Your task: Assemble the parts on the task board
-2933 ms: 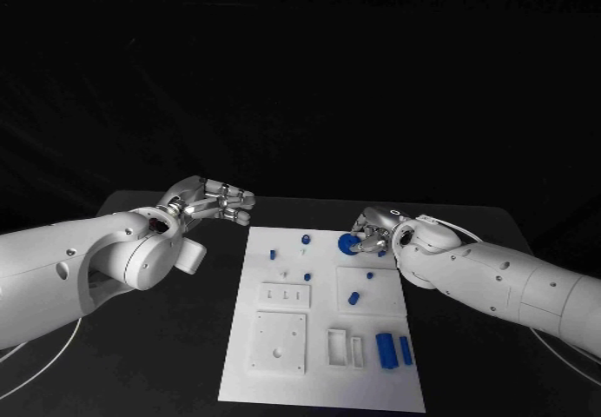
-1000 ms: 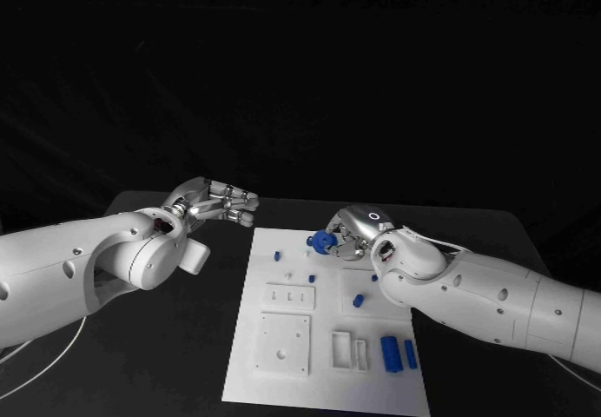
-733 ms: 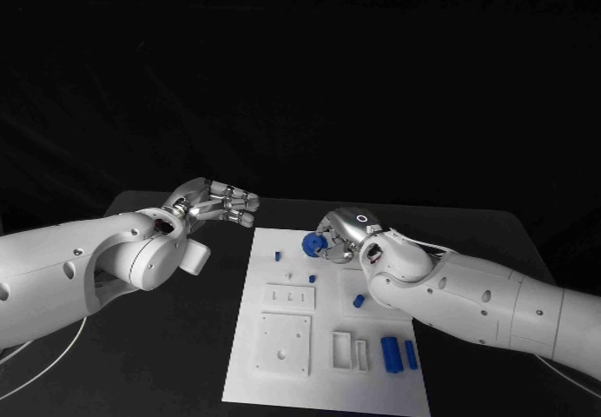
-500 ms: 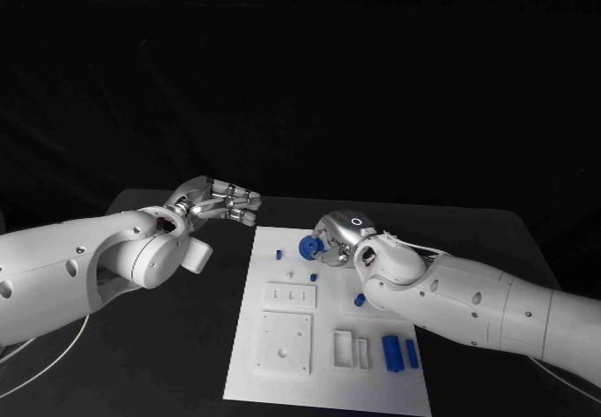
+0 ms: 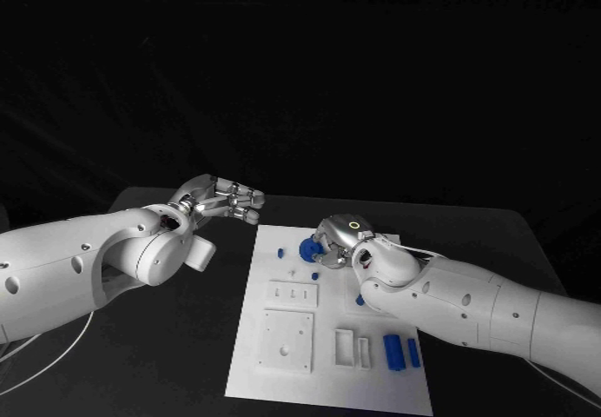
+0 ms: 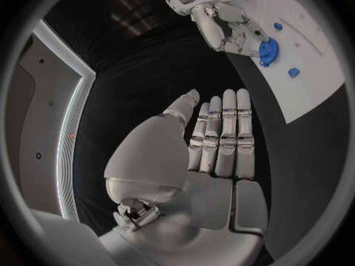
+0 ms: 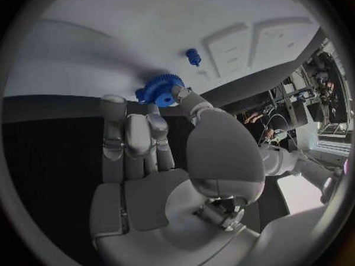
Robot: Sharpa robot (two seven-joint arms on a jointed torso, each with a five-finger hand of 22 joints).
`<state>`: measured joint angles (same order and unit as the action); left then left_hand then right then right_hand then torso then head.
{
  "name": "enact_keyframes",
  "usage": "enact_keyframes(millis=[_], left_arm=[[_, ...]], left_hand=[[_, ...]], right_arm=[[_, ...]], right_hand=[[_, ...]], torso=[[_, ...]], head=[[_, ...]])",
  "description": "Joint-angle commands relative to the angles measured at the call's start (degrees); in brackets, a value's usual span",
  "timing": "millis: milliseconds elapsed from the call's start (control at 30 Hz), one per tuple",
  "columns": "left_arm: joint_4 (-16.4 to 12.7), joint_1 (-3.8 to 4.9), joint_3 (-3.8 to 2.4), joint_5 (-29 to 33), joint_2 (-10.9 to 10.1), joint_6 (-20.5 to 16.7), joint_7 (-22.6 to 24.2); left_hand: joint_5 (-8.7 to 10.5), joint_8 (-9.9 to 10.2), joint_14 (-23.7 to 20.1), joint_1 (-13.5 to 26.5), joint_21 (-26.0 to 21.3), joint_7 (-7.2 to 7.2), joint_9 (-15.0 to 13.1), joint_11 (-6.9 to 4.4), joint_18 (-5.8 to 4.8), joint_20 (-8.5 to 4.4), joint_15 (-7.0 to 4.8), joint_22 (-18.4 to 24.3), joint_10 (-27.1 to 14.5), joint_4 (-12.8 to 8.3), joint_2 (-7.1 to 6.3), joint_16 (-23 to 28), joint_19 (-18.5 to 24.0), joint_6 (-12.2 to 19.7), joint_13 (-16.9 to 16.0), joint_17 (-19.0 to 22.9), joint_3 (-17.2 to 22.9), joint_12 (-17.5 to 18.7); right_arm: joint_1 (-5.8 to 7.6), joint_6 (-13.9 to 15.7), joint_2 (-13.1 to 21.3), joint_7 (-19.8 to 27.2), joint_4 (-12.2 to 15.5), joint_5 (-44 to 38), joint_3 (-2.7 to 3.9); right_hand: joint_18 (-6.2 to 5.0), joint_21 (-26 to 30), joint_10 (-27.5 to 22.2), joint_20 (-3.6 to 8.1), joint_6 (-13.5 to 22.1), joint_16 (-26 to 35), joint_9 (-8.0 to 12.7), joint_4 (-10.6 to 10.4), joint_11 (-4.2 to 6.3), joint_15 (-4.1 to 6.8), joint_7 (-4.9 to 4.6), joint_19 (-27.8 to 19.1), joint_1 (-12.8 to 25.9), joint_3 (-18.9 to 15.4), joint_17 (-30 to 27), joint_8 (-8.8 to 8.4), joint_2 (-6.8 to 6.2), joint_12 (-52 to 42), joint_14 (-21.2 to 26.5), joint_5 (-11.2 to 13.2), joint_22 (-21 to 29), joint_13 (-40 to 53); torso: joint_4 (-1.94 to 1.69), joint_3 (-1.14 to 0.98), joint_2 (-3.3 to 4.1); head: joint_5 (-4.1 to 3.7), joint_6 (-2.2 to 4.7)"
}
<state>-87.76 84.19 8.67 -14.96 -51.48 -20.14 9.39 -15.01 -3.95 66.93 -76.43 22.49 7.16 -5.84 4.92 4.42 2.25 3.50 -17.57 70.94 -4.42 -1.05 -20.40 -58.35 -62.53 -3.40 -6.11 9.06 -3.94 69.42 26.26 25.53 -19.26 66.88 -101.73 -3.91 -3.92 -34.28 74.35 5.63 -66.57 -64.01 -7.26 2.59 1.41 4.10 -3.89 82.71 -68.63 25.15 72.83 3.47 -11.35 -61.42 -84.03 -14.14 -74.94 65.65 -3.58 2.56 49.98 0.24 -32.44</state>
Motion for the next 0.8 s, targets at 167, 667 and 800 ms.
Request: enact_keyframes(millis=[167, 667, 800], left_arm=[[0.0, 0.05, -0.04, -0.1, 0.3, 0.8, 0.2], [0.4, 0.05, -0.04, -0.1, 0.9, 1.0, 0.1], [0.4, 0.05, -0.04, -0.1, 0.9, 1.0, 0.1]], left_hand=[[-0.21, 0.3, -0.3, 0.0, -0.1, -0.11, -0.1, -0.02, -0.43, 0.05, 0.05, -0.1, -0.3, -0.2, -0.43, 0.2, -0.1, 0.5, -0.1, 0.1, 0.2, 0.2], [-0.22, 0.3, -0.3, 0.2, -0.1, -0.10, 0.0, 0.00, -0.43, 0.07, 0.06, -0.2, -0.4, -0.3, -0.38, 0.2, 0.0, 0.5, -0.1, 0.1, 0.2, 0.2], [-0.22, 0.3, -0.3, 0.2, -0.1, -0.10, 0.0, 0.00, -0.43, 0.07, 0.06, -0.2, -0.4, -0.3, -0.38, 0.2, 0.0, 0.5, -0.1, 0.1, 0.2, 0.2]], right_arm=[[-0.10, -1.8, -1.0, -0.2, -1.4, -0.8, -0.34], [-0.11, -1.8, -2.2, 0.2, -2.8, 0.0, -0.98], [-0.11, -1.3, -2.3, 0.5, -2.9, 0.5, -0.99]], right_hand=[[-0.03, 0.3, -0.1, -0.16, 0.8, 0.4, 0.3, -0.4, -0.26, 0.18, -0.35, 0.2, -0.1, -0.2, -0.2, 0.11, -0.49, 0.6, -0.3, 1.1, -3.8, -0.4], [-0.80, 1.9, -1.1, -0.94, 8.4, 1.1, 3.5, -0.6, -1.17, -0.50, -2.07, 0.2, -0.2, -1.8, -0.9, 0.14, -0.80, 1.9, -0.1, 2.4, -3.6, -2.2], [-0.78, 2.3, -1.1, -0.88, 10.9, 1.2, 3.6, -0.7, -1.06, -0.42, -2.13, 0.2, -0.2, -2.8, -1.0, 0.09, -0.78, 1.9, -0.1, 2.6, -3.5, -2.4]], torso=[[0.13, -0.08, -0.01], [0.17, -0.07, -0.03], [0.19, -0.10, -0.02]], head=[[0.20, 0.01], [0.40, -0.13], [0.40, -0.15]])
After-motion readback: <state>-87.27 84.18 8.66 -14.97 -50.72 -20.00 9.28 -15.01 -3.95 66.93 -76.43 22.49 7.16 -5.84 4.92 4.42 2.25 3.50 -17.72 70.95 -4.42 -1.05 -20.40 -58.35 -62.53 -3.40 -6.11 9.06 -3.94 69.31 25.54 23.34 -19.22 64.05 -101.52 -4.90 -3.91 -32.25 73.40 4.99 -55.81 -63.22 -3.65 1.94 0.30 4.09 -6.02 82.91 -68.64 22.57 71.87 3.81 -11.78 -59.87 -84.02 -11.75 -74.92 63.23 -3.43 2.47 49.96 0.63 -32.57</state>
